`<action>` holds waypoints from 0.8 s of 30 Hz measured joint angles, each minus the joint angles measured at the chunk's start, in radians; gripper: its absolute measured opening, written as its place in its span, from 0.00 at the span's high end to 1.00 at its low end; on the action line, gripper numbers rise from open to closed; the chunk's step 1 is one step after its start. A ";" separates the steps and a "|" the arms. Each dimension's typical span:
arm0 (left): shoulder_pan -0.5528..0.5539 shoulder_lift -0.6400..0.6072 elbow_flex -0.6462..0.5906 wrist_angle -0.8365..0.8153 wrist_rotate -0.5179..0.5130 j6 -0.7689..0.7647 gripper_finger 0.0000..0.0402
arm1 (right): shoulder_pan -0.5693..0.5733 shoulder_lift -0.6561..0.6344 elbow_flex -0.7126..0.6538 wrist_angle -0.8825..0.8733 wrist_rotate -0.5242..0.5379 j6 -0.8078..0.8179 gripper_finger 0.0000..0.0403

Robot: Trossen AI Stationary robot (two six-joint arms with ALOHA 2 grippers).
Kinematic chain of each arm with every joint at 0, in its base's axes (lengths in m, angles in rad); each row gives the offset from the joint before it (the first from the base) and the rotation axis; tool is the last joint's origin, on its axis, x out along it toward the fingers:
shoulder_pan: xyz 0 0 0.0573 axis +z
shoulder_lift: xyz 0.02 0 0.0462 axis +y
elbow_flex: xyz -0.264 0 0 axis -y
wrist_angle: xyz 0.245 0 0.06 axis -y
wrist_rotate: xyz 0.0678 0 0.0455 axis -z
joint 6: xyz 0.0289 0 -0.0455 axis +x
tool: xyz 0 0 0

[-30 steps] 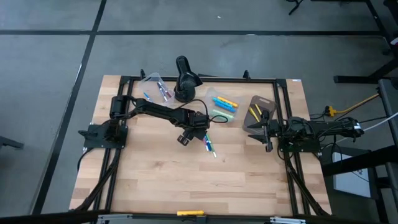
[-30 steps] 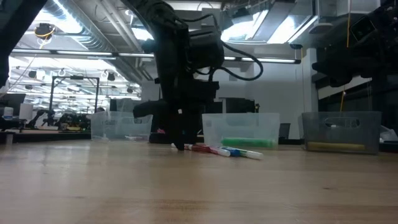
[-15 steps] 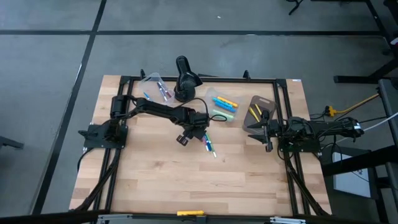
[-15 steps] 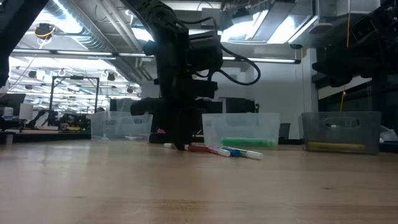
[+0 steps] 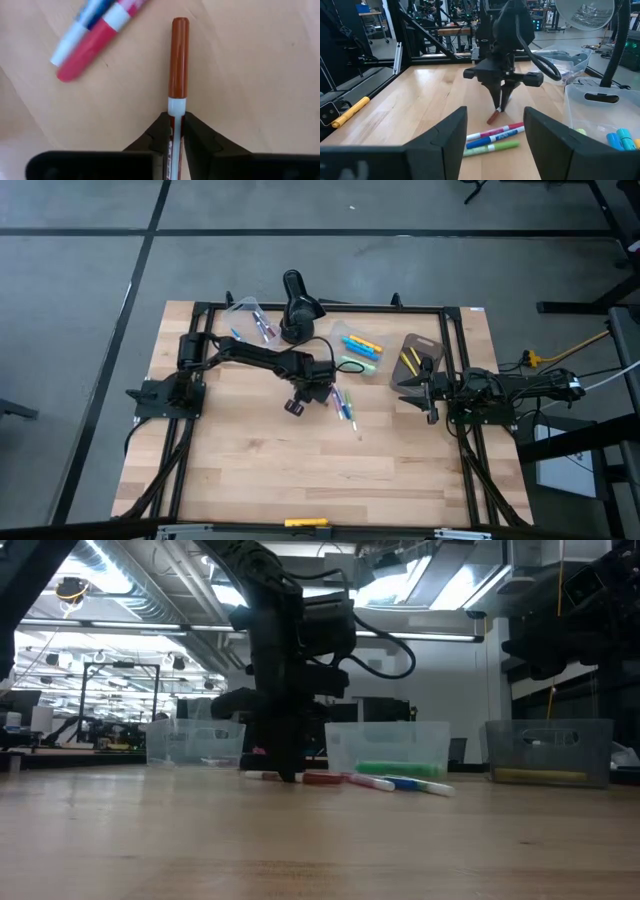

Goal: Pick & Place Markers
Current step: Put the brown marker in the left transparent bin

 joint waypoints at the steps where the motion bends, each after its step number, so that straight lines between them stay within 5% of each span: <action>1: 0.000 -0.005 -0.001 0.000 0.009 -0.015 0.91 | 0.000 0.000 0.000 0.000 0.000 0.000 0.52; 7: -0.007 -0.061 -0.006 -0.015 0.064 -0.063 0.92 | 0.000 0.000 0.000 0.000 0.000 0.000 0.52; 24: -0.039 -0.254 -0.002 -0.016 0.018 -0.187 0.90 | 0.000 0.000 0.000 0.000 0.000 0.000 0.52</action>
